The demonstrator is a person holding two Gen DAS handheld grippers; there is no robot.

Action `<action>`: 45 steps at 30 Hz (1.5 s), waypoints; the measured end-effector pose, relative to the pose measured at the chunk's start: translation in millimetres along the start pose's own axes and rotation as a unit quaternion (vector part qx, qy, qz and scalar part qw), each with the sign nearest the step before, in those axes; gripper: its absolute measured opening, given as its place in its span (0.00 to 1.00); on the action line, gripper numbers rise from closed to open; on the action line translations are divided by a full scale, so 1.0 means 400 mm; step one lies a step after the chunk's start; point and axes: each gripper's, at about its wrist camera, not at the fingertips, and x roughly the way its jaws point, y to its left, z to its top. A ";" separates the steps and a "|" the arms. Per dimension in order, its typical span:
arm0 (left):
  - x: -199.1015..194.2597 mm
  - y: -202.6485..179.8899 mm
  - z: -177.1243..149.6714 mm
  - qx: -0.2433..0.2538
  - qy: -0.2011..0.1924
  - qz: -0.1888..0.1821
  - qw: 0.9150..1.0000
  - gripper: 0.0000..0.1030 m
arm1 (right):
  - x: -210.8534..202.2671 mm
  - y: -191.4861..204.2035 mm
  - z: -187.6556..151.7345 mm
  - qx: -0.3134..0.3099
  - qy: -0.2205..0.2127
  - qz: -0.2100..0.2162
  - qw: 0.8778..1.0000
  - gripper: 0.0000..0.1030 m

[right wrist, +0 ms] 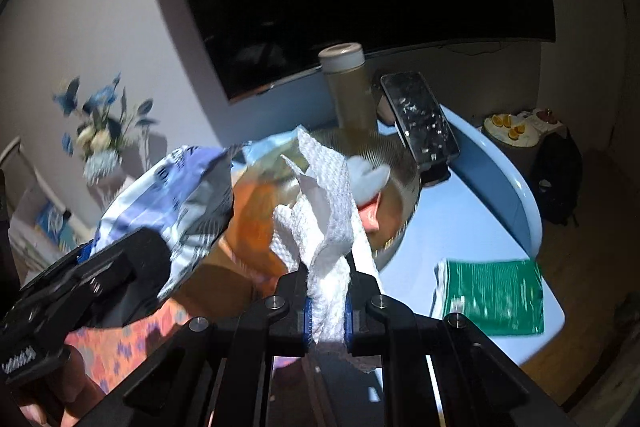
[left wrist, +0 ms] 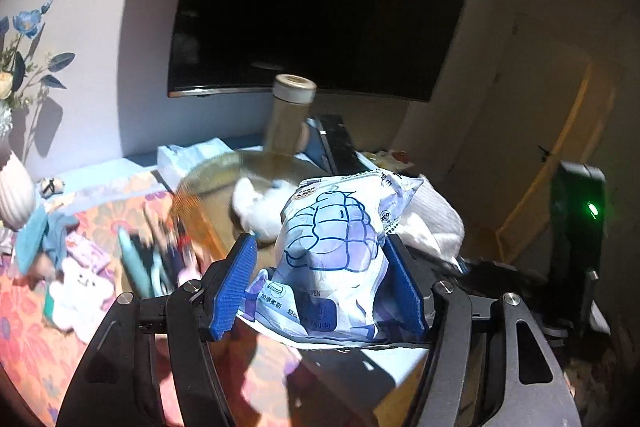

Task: Organize soft objects
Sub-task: 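Carry both items to the glass bowl and open both grippers over it, then move both grippers back over the flowered cloth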

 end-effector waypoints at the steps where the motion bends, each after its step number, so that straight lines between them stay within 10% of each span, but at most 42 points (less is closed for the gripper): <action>1: 0.017 0.009 0.019 -0.008 0.002 0.004 1.000 0.61 | 0.015 -0.007 0.017 0.007 -0.002 0.003 1.000 0.10; 9: 0.128 0.061 0.098 -0.023 0.007 0.048 0.999 0.62 | 0.157 -0.001 0.093 0.026 0.023 0.027 0.999 0.12; 12: 0.144 0.069 0.104 -0.026 0.002 0.052 0.998 0.76 | 0.219 0.001 0.105 0.029 0.049 0.030 0.998 0.24; 21: 0.114 0.076 0.095 -0.018 -0.004 0.036 0.999 0.77 | 0.233 -0.047 0.064 0.049 0.060 0.025 0.997 0.56; 45: -0.308 0.252 -0.053 -0.042 -0.083 0.110 0.990 0.77 | 0.017 0.193 -0.012 -0.028 0.009 0.062 0.998 0.56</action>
